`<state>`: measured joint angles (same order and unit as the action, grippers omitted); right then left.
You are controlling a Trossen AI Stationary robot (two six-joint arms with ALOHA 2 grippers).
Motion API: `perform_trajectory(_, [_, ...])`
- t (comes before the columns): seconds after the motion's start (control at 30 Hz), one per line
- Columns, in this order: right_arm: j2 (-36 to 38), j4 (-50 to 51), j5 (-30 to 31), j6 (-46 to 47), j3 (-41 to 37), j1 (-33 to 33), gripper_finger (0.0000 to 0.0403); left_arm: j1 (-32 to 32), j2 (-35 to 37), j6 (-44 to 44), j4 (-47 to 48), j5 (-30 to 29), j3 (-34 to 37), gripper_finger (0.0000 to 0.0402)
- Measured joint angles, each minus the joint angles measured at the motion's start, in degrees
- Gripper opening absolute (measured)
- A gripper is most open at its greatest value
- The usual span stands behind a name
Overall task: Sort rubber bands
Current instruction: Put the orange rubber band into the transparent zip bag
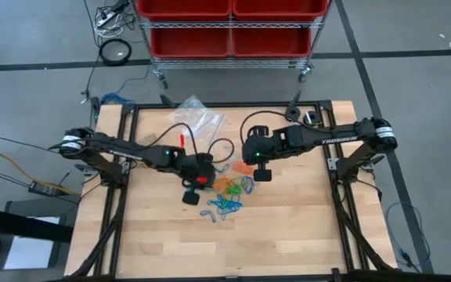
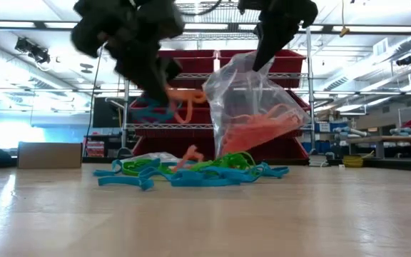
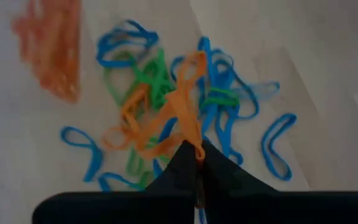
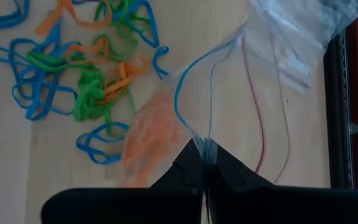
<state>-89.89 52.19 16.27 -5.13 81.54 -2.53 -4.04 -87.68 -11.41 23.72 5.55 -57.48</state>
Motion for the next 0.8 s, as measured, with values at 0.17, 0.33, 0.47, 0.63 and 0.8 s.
perform_trajectory(0.17, [0.0,-0.3,0.0,0.2,0.0,-0.2,0.0,-1.5,-0.2,4.3,-10.1,-0.2,7.2,0.0038])
perform_trajectory(0.33, [0.0,-0.2,0.0,0.2,0.0,-0.5,0.0,-2.3,-0.2,8.4,-11.2,0.6,11.9,0.0096])
perform_trajectory(0.47, [0.0,-0.1,0.0,0.2,0.0,-0.5,0.0,-3.0,-0.2,11.5,-14.6,1.6,15.7,0.0146])
perform_trajectory(0.63, [0.0,-0.8,0.0,0.2,0.0,-0.4,0.0,-3.3,-0.2,12.4,-20.0,0.9,17.8,0.017])
perform_trajectory(0.8, [0.0,-1.0,0.0,0.1,0.0,-0.4,0.0,-3.2,-0.2,12.0,-21.5,-0.1,17.8,0.016])
